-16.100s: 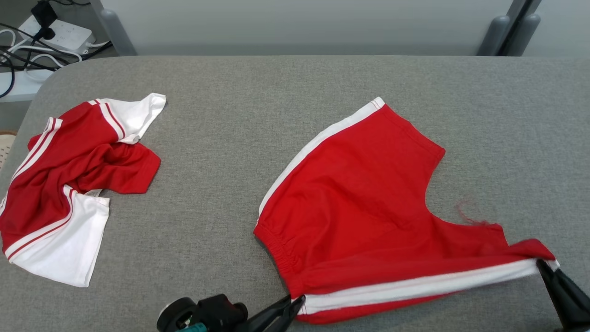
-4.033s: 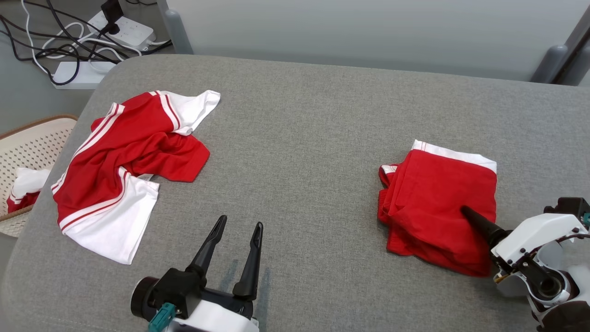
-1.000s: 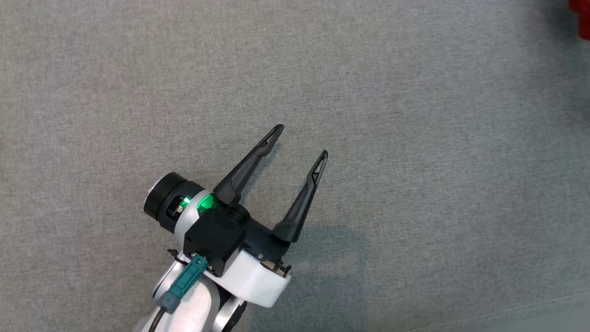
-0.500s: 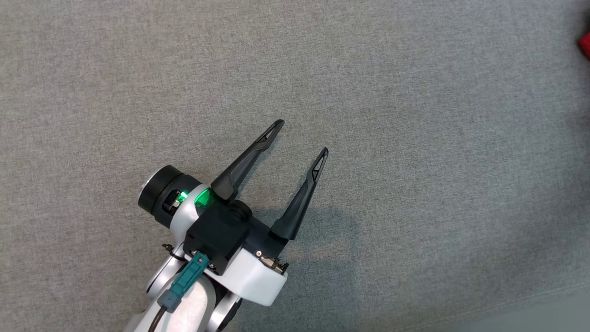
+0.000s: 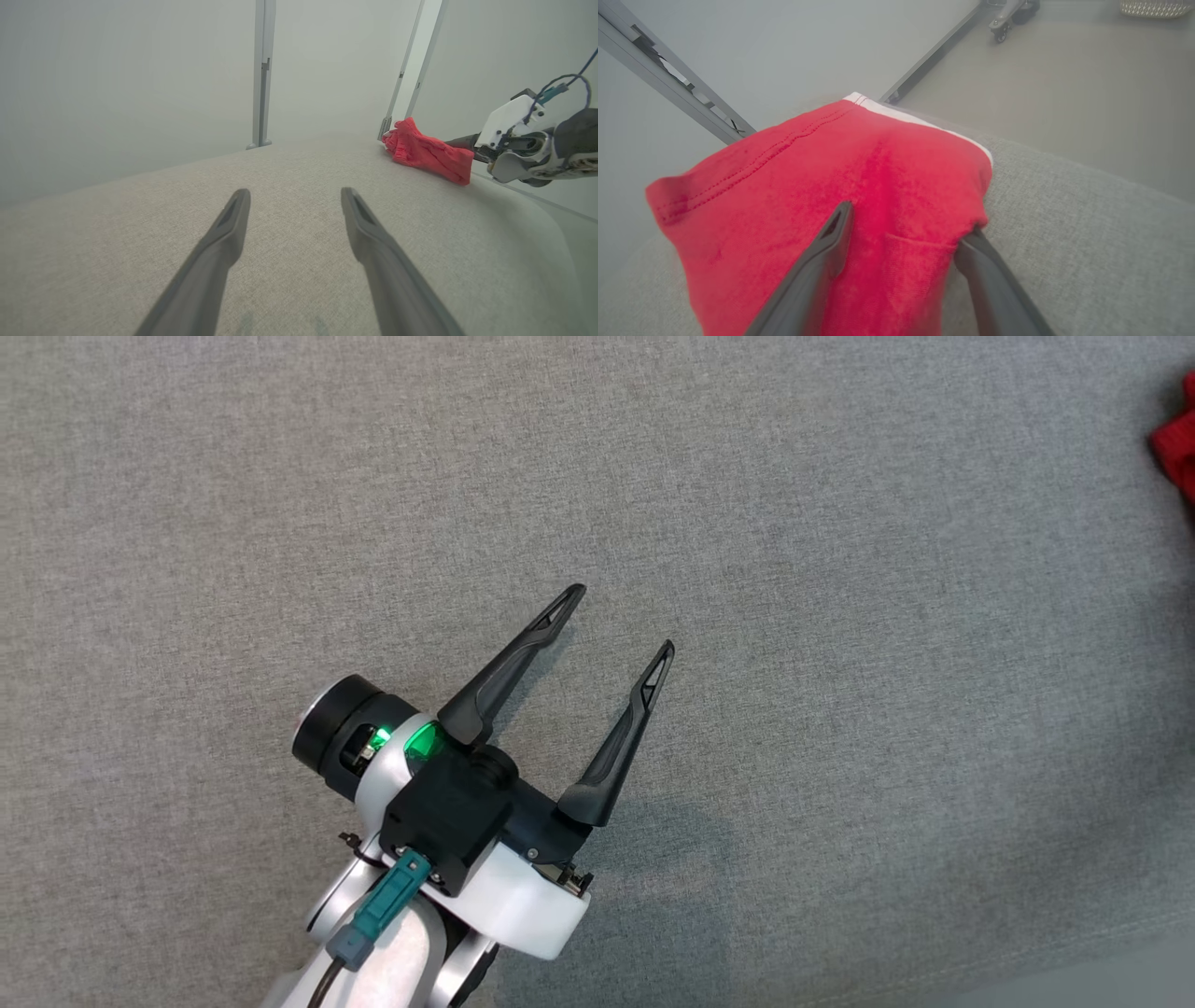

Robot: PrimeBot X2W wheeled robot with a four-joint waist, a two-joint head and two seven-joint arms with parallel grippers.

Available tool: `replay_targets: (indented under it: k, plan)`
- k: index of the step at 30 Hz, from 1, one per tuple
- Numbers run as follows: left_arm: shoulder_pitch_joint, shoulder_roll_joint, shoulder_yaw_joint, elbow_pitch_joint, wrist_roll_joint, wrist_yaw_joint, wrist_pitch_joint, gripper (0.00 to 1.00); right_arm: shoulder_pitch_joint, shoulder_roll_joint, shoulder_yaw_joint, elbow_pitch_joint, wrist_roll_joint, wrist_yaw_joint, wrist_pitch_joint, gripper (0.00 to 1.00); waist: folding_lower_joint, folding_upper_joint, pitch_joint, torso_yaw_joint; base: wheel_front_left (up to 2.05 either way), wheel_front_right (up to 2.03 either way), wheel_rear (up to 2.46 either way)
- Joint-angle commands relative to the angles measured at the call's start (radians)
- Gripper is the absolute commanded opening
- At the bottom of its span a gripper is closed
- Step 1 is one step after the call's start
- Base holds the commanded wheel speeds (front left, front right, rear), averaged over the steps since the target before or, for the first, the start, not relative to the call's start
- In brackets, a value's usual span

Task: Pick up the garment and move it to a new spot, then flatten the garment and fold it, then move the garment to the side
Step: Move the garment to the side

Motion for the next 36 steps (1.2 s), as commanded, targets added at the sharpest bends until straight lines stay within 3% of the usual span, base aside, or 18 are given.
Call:
replay_targets:
  k: [1, 14, 18, 28, 36]
  plan:
    - [-0.016, 0.000, 0.022, -0.018, -0.009, 0.011, -0.011, 1.00, 0.024, -0.045, 0.016, 0.001, -0.022, 0.004, -0.012, 1.00, 0.0000, -0.0001, -0.014, 0.003, 0.00, 0.00, 0.00]
    - [0.022, -0.016, 0.032, 0.037, -0.050, 0.040, -0.082, 1.00, 0.116, -0.120, 0.046, 0.023, -0.094, 0.004, 0.052, 1.00, 0.0000, -0.0001, -0.144, 0.029, 0.00, 0.00, 0.00]
    - [0.044, -0.021, 0.040, 0.053, -0.068, 0.053, -0.102, 1.00, 0.113, -0.124, 0.056, 0.017, -0.127, 0.004, 0.024, 1.00, 0.0000, -0.0001, -0.191, 0.037, 0.00, 0.00, 0.00]
    - [0.104, -0.037, 0.085, 0.081, -0.122, 0.116, -0.137, 1.00, 0.134, -0.071, 0.119, -0.133, -0.247, 0.004, -0.011, 1.00, 0.0000, -0.0001, -0.317, 0.101, 0.00, 0.00, 0.00]
    - [0.162, -0.025, 0.158, 0.099, -0.163, 0.162, -0.152, 1.00, 0.255, -0.035, 0.017, -0.359, -0.453, 0.004, -0.012, 1.00, 0.0000, -0.0001, -0.409, 0.176, 0.00, 0.00, 0.00]
